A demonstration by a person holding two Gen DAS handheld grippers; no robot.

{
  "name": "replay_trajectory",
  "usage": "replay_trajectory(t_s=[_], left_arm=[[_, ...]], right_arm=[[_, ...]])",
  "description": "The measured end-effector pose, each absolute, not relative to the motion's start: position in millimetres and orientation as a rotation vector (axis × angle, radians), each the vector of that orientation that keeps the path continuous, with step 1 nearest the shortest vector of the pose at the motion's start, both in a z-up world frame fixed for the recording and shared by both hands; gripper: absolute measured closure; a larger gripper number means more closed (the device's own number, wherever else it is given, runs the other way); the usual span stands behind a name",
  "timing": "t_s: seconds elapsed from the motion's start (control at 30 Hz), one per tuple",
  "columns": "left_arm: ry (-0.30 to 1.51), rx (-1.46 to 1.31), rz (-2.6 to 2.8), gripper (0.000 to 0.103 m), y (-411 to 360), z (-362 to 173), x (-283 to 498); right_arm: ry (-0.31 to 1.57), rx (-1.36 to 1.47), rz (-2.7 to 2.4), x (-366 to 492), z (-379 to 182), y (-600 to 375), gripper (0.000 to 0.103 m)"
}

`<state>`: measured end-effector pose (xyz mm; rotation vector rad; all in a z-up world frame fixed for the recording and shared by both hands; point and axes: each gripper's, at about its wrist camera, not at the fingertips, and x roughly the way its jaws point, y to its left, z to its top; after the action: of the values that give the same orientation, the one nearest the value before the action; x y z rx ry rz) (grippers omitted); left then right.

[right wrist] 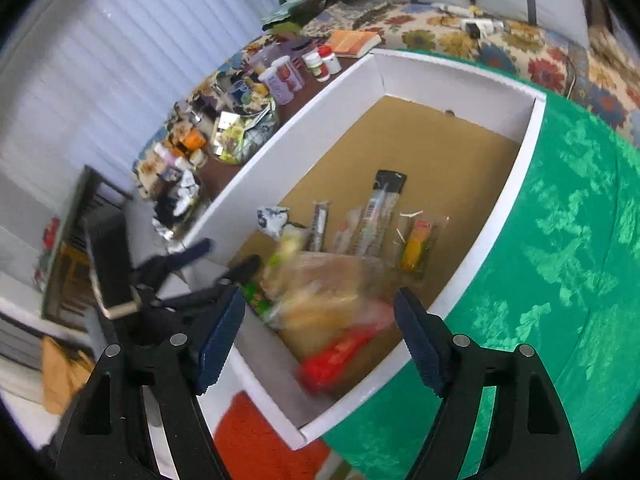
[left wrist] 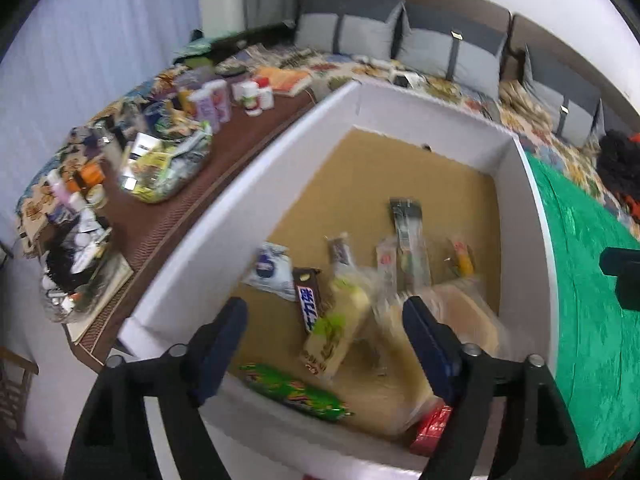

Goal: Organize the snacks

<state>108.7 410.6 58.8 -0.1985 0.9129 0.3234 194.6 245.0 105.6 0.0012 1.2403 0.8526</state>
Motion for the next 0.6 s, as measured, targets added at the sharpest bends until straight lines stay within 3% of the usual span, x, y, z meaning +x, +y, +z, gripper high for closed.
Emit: replay_trajectory(t_s=[0.13,0.27,0.4,0.6], left_arm=[[0.862,-0.15,0.359,0.018,397.2,80.2,96.5],[0.744,-0.071,0.416,0.001,372.2,118.4,77.5],[0.625,-0.033,0.505,0.0,361.9,138.5,66.8],[0.726,-0.04,0.437,0.0,354.0,136.8,62.2]], right_arm=[[1.206,-0.017,0.787,197.5,108.1,228.7,0.023],[1.156,-0.071,0.748,199.0,117.3,220.0,0.023],[1.119,-0.125,0.735,187.2,118.9,220.0,0.023],[1.098,-0.154,0.709,173.2,119.2,214.7,0.023]])
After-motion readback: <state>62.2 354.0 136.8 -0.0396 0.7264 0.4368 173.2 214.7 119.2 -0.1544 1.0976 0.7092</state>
